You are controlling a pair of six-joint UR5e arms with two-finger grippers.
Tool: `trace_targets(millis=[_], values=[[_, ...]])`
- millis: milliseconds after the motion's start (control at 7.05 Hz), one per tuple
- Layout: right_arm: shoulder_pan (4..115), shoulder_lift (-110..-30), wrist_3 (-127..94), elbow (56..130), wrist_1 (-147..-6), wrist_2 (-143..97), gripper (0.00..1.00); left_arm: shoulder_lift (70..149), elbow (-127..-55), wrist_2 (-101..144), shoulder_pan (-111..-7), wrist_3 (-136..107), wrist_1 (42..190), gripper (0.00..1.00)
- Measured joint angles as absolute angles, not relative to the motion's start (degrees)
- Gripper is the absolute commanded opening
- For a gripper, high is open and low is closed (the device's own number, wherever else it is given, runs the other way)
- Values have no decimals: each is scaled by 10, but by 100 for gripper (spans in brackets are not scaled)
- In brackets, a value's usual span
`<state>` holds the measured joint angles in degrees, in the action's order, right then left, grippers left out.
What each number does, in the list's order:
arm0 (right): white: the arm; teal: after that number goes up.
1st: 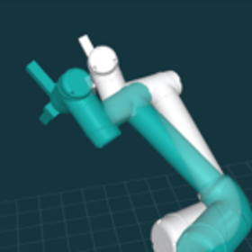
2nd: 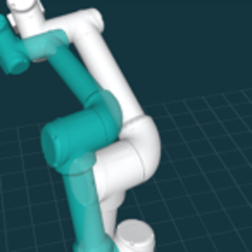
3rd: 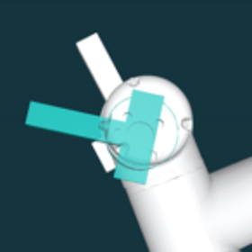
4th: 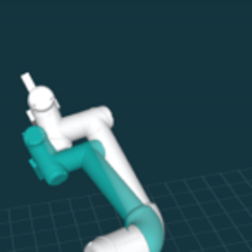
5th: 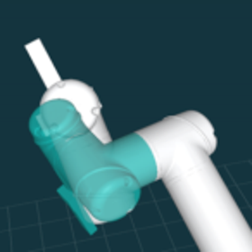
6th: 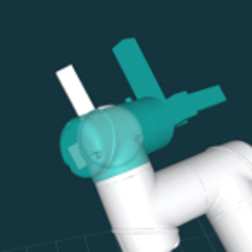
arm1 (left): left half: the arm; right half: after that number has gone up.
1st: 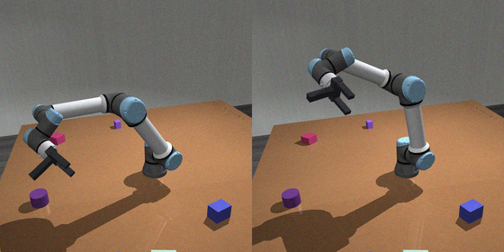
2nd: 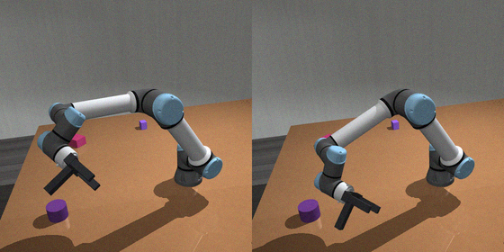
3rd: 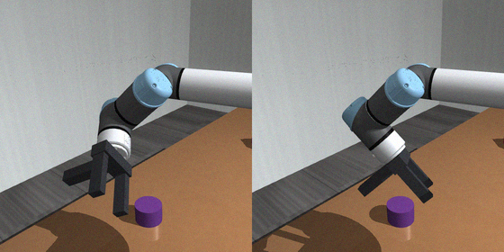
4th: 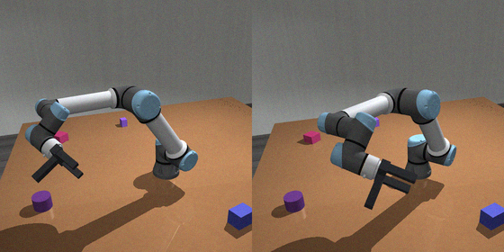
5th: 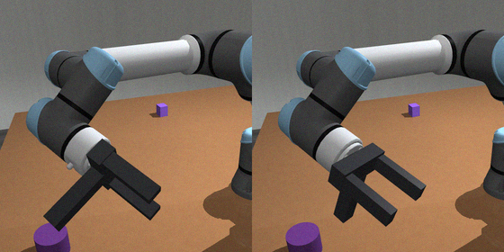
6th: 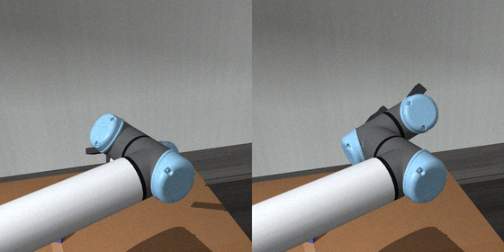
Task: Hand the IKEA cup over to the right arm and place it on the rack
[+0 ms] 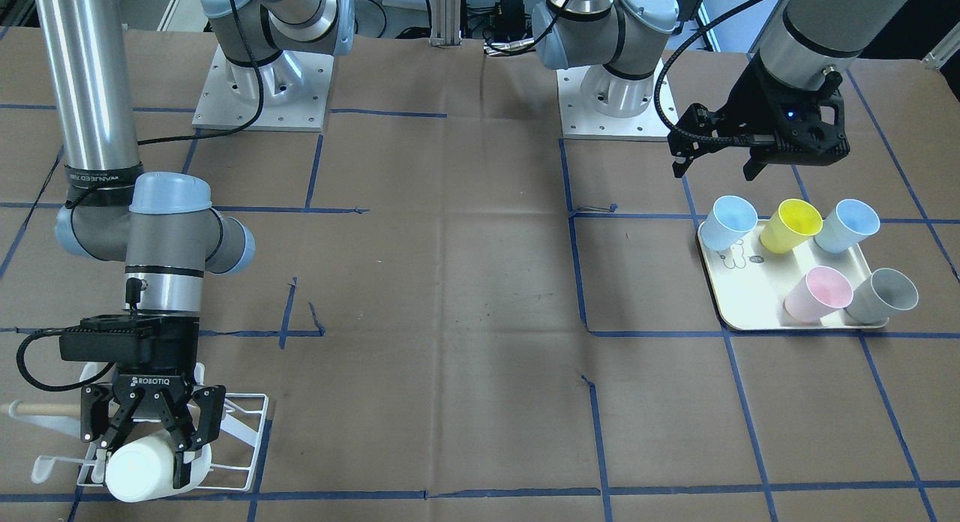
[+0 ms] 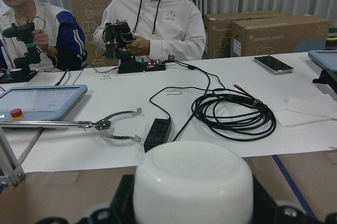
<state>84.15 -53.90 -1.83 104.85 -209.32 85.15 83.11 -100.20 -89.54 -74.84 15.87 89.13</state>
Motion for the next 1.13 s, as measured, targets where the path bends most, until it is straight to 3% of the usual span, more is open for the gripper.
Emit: trace_targets(millis=[567,1135], values=[[842,-555,-20,1048,-2089,851,100,762,-1096,-914,-606,318,887,99],[848,-654,-25,1051,-2005,849,100,756,-1167,-915,-563,373,812,98]])
